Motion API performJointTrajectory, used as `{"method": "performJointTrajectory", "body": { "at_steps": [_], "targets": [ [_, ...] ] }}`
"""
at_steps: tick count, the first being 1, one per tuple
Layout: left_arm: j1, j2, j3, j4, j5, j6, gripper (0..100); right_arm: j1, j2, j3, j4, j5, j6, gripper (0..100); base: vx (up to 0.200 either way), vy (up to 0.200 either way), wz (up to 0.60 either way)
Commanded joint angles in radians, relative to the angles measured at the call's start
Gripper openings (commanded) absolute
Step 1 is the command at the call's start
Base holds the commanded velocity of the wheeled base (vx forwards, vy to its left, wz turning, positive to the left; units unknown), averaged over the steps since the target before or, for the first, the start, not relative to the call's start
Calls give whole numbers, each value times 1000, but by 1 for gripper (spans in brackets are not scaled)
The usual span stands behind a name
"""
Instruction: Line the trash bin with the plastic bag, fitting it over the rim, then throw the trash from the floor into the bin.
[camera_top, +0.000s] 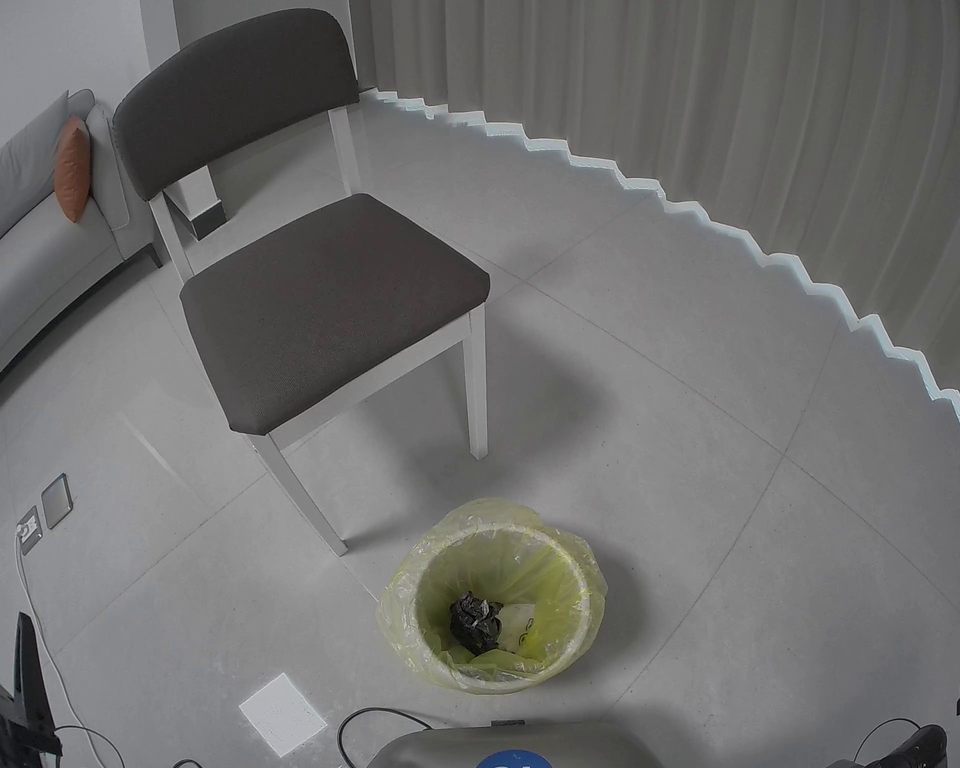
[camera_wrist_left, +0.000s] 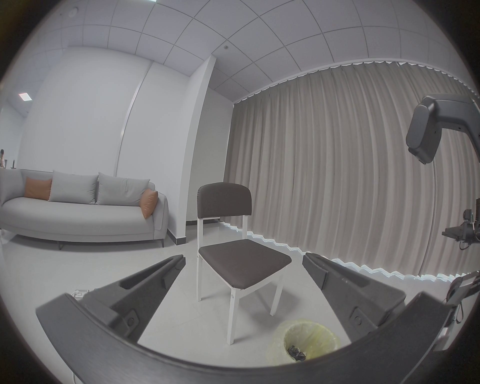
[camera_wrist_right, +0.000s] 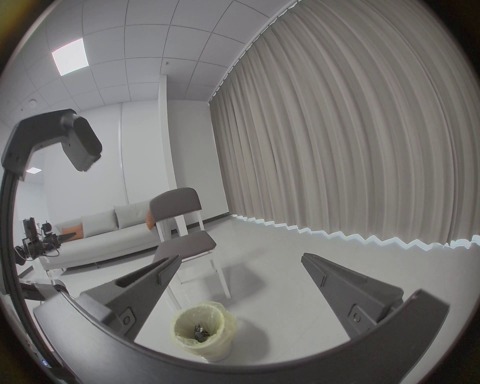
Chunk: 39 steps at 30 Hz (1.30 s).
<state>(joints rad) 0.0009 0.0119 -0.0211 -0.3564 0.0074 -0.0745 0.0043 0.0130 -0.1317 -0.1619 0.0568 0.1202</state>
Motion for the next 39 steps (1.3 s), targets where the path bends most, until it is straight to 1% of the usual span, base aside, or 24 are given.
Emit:
{"method": "performJointTrajectory", "body": {
  "at_steps": [1, 4, 6, 7, 11, 13, 16, 17, 19, 23, 26, 31, 36, 39],
  "targets": [
    [1, -12, 20, 14, 2, 10, 100, 0, -1, 58, -33, -5, -21, 100, 0, 0, 0],
    [1, -12, 21, 60, 16, 12, 100, 0, -1, 103, -90, -5, -30, 100, 0, 0, 0],
    [1, -12, 21, 76, 23, 12, 100, 0, -1, 113, -103, -5, -30, 100, 0, 0, 0],
    [1, -12, 21, 117, 34, 12, 100, 0, -1, 132, -123, -6, -30, 100, 0, 0, 0],
    [1, -12, 21, 183, 37, 9, 100, 0, -1, 132, -120, -32, -25, 100, 0, 0, 0],
    [1, -12, 21, 194, 39, 9, 100, 0, -1, 132, -117, -34, -25, 100, 0, 0, 0],
    [1, -12, 21, 260, 42, 7, 100, 0, -1, 132, -71, -55, -31, 100, 0, 0, 0],
    [1, -12, 21, 287, 52, 9, 100, 0, -1, 132, -41, -74, -36, 100, 0, 0, 0],
    [1, -12, 21, 301, 57, 7, 100, 0, -1, 132, -1, -98, -44, 100, 0, 0, 0],
    [1, -12, 21, 304, 48, -11, 100, 0, -1, 132, 82, -135, -44, 100, 0, 0, 0],
    [1, -12, 21, 304, 46, -5, 100, 0, -1, 132, 84, -141, -39, 100, 0, 0, 0],
    [1, -12, 21, 306, 25, 15, 100, 0, -1, 132, 84, -140, -25, 100, 0, 0, 0],
    [1, -12, 21, 309, -9, 44, 100, 0, -1, 132, 84, -138, 32, 100, 0, 0, 0],
    [-1, -10, 13, 386, -26, 71, 100, 0, -1, 132, 93, -129, 26, 100, 0, 0, 0]
  ]
}}
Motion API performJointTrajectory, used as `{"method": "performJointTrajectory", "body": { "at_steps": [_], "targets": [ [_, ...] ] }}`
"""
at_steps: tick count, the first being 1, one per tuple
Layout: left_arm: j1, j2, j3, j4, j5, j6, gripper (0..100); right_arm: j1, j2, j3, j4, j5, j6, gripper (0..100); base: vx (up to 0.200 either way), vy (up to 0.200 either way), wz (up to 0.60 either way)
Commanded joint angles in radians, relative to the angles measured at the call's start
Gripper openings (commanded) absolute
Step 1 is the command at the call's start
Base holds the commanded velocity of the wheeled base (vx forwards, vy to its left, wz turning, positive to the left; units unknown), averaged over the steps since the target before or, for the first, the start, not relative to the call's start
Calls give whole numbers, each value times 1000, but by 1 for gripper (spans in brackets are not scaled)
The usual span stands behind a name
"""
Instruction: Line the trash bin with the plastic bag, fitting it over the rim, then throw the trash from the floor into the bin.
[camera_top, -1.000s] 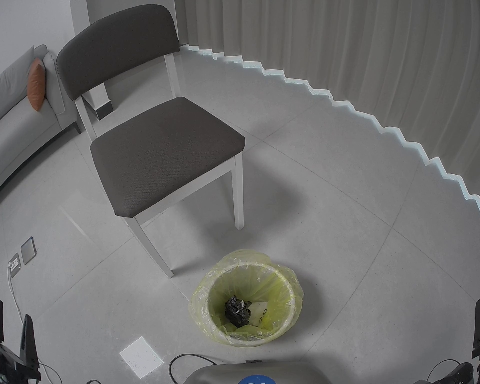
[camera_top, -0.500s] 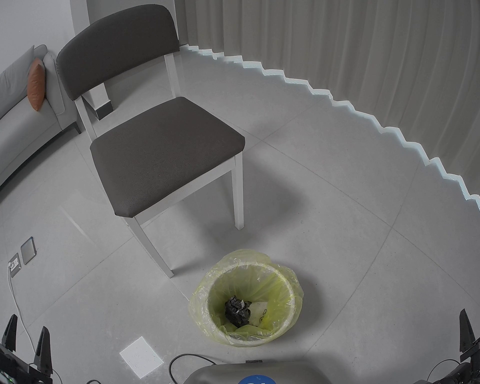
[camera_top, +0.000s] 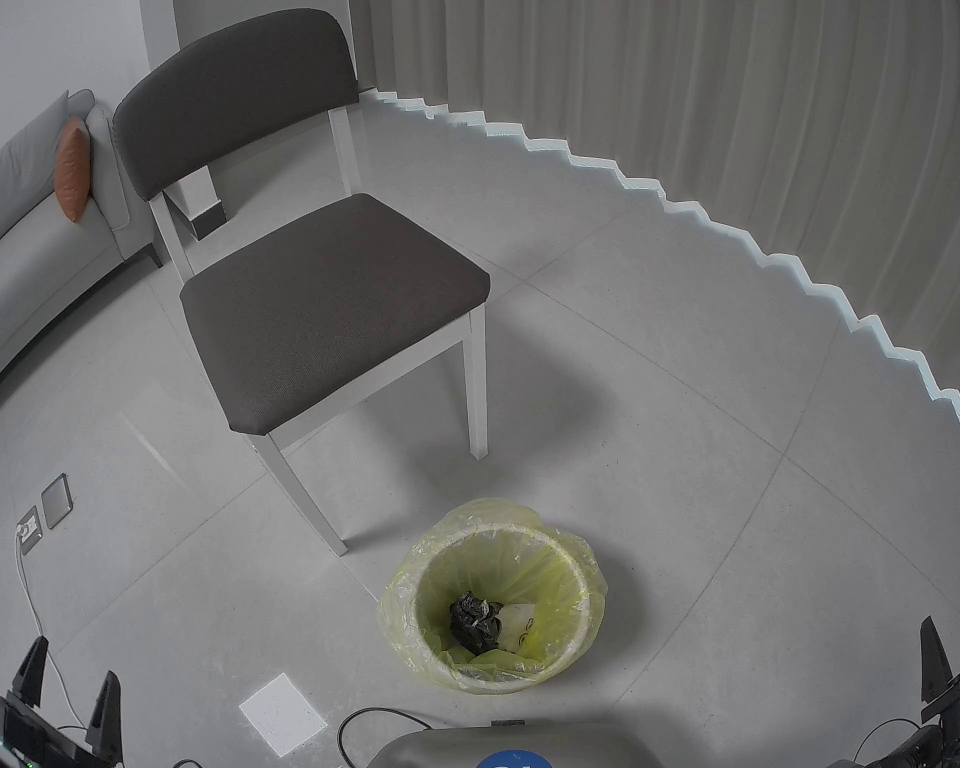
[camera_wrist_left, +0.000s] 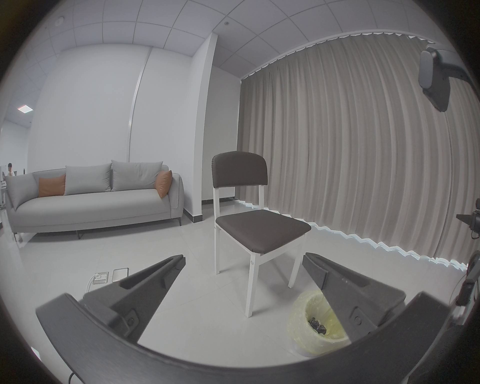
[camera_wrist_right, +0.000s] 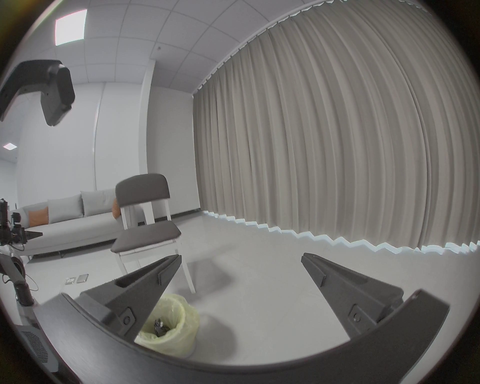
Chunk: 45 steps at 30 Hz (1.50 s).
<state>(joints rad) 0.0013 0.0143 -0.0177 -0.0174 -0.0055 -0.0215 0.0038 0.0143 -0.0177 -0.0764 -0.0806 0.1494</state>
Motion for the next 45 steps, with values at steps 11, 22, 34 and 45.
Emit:
{"method": "performJointTrajectory", "body": {
  "at_steps": [11, 22, 34, 45],
  "targets": [
    [-1, -13, 16, 21, -10, 17, 100, 1, -2, 18, 12, 82, -67, 100, 0, 0, 0],
    [0, -13, 18, 19, 1, 9, 100, 1, -2, 18, 41, 128, -185, 100, 0, 0, 0],
    [0, -14, 16, 21, -5, 21, 100, -1, 0, 18, 70, 53, -102, 100, 0, 0, 0],
    [-1, -14, 16, 21, -5, 21, 100, -1, 0, 18, 67, 35, -83, 100, 0, 0, 0]
  ]
}}
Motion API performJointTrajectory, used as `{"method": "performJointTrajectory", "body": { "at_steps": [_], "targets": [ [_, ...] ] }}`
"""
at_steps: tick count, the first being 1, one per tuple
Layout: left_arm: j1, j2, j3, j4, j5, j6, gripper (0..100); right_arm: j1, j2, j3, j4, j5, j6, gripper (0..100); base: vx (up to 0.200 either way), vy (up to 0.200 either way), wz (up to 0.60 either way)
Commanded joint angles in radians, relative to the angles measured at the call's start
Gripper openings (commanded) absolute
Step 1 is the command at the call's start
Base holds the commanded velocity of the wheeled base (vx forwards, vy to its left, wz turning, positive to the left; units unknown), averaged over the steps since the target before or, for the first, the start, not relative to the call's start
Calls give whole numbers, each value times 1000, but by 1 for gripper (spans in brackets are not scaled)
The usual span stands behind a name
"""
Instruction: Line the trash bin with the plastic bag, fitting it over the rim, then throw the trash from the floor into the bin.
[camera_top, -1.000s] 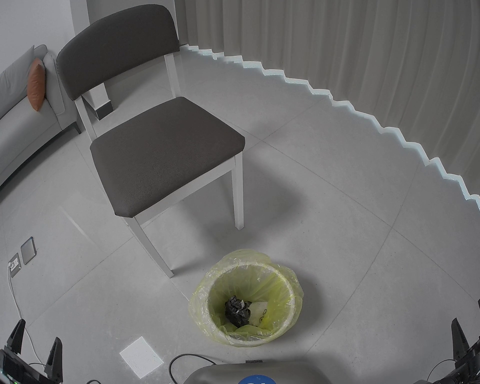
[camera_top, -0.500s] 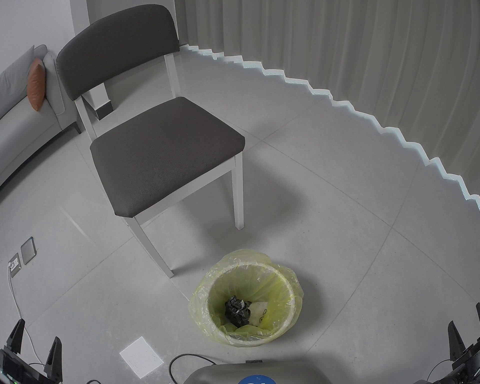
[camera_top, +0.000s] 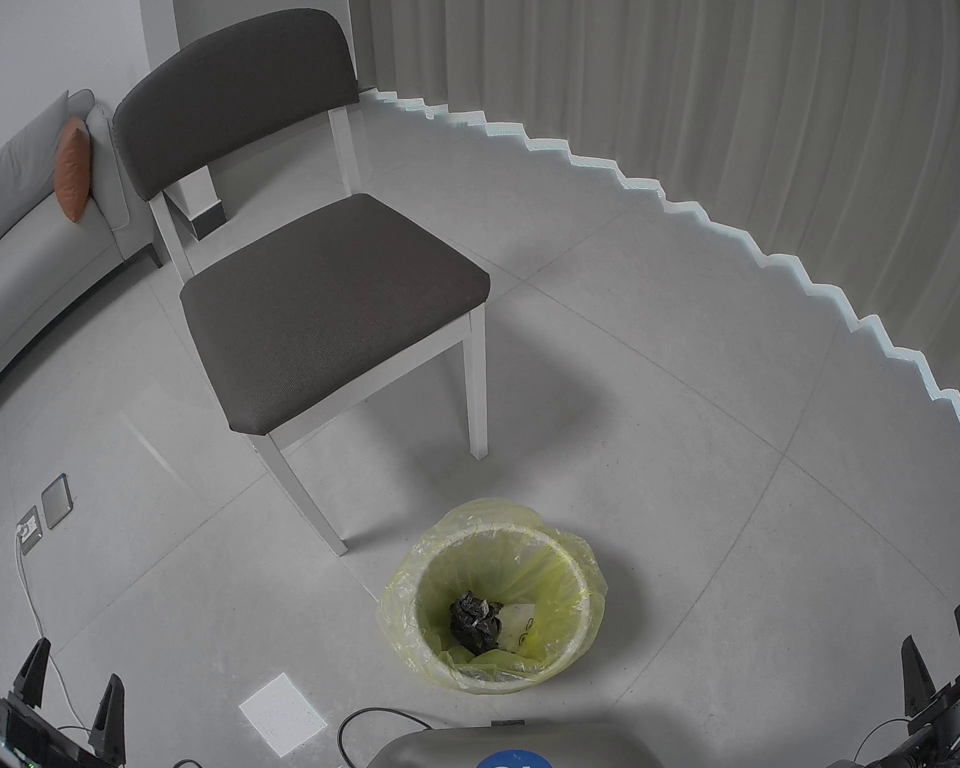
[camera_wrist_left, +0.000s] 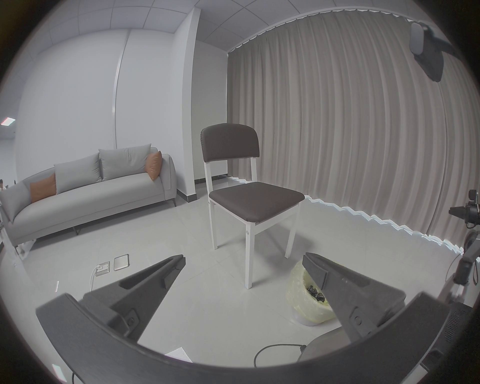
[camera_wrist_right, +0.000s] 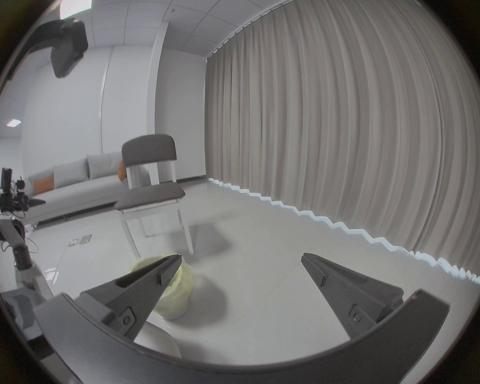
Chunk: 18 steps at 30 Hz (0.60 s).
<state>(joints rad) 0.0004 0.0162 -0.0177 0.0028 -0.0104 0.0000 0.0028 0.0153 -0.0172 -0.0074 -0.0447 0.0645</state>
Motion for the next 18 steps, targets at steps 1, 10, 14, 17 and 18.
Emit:
{"method": "performJointTrajectory", "body": {
  "at_steps": [1, 10, 14, 17, 18],
  "targets": [
    [0, -16, 16, 0, 0, 0, 100, -1, -2, 17, -2, -1, 3, 100, 0, 0, 0],
    [0, -16, 16, 0, 0, 0, 100, 0, -2, 17, 0, -3, 3, 100, 0, 0, 0],
    [0, -16, 16, 0, 0, 0, 100, -1, -2, 17, -2, -3, 3, 100, 0, 0, 0],
    [0, -16, 16, 0, 0, 0, 100, -1, -2, 17, -2, -3, 3, 100, 0, 0, 0],
    [1, -16, 16, 0, 0, 0, 100, -1, -2, 17, -2, -3, 3, 100, 0, 0, 0]
  ]
}}
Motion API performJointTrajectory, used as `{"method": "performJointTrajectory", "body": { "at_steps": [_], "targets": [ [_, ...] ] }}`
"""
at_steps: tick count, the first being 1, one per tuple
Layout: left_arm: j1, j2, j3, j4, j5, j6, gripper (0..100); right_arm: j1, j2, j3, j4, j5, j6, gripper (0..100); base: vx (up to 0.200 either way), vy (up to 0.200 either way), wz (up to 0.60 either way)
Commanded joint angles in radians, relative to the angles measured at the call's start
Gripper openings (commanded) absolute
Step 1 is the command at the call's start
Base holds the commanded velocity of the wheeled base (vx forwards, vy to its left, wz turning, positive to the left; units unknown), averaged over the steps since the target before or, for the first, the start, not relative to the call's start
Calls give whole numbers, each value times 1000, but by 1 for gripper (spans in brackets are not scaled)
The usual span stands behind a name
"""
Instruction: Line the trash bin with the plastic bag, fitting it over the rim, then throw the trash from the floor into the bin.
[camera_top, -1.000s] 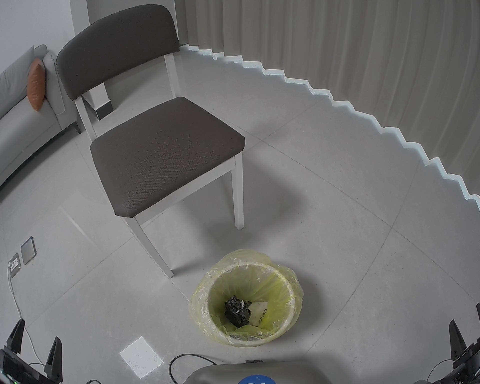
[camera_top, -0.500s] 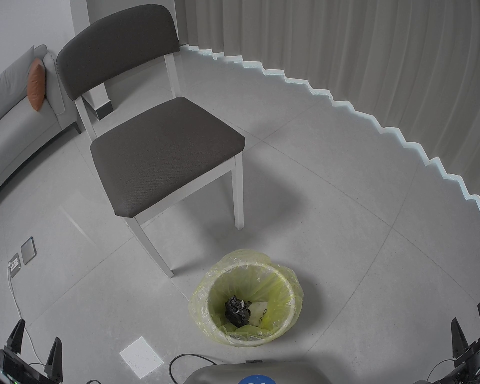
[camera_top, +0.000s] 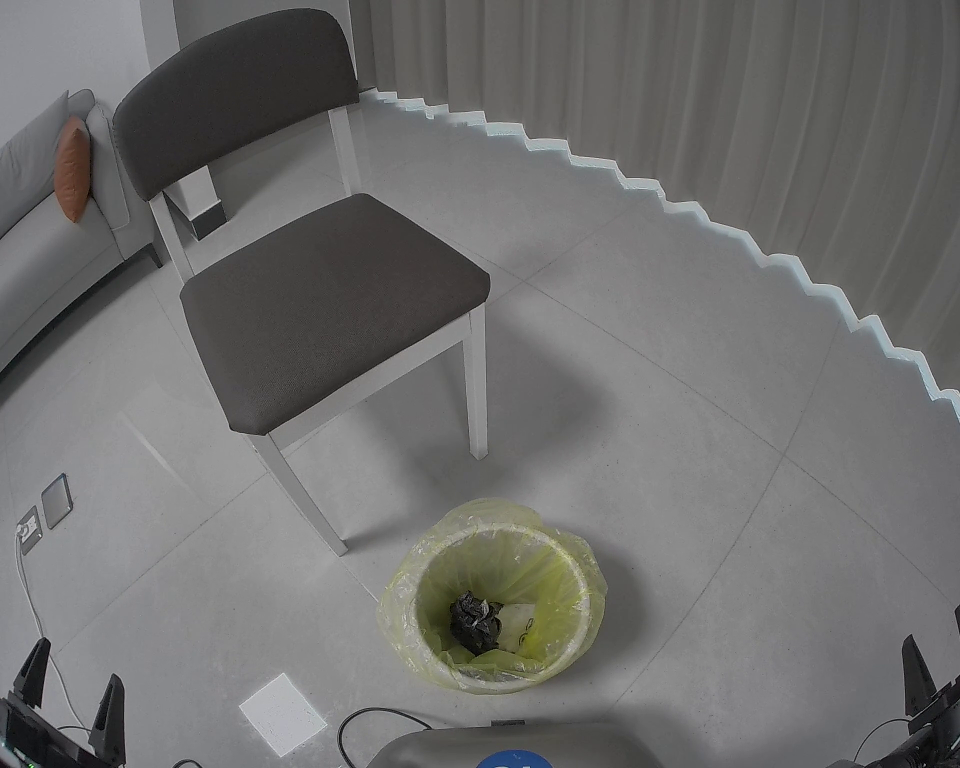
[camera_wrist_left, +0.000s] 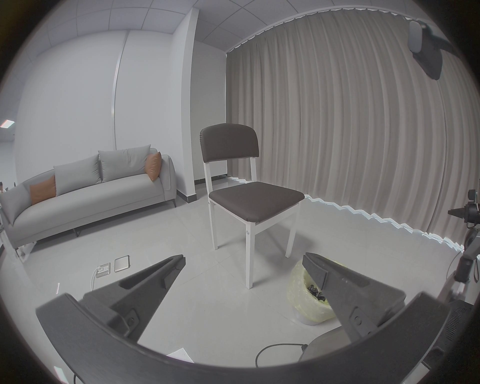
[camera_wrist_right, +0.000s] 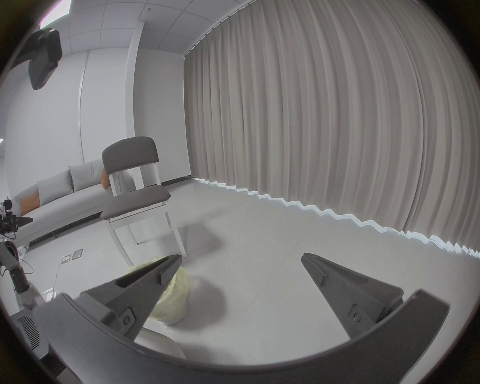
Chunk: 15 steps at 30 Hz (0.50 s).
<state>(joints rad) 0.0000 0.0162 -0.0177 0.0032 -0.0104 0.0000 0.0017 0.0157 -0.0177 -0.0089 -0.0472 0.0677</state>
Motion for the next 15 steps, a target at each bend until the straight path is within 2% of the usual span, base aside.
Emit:
{"method": "performJointTrajectory", "body": {
  "at_steps": [1, 15],
  "targets": [
    [0, -16, 16, 0, 0, 0, 100, 0, -2, 18, 0, 0, 0, 100, 0, 0, 0],
    [2, -16, 16, 0, 0, 0, 100, 0, -3, 18, 0, -2, 9, 100, 0, 0, 0]
  ]
}}
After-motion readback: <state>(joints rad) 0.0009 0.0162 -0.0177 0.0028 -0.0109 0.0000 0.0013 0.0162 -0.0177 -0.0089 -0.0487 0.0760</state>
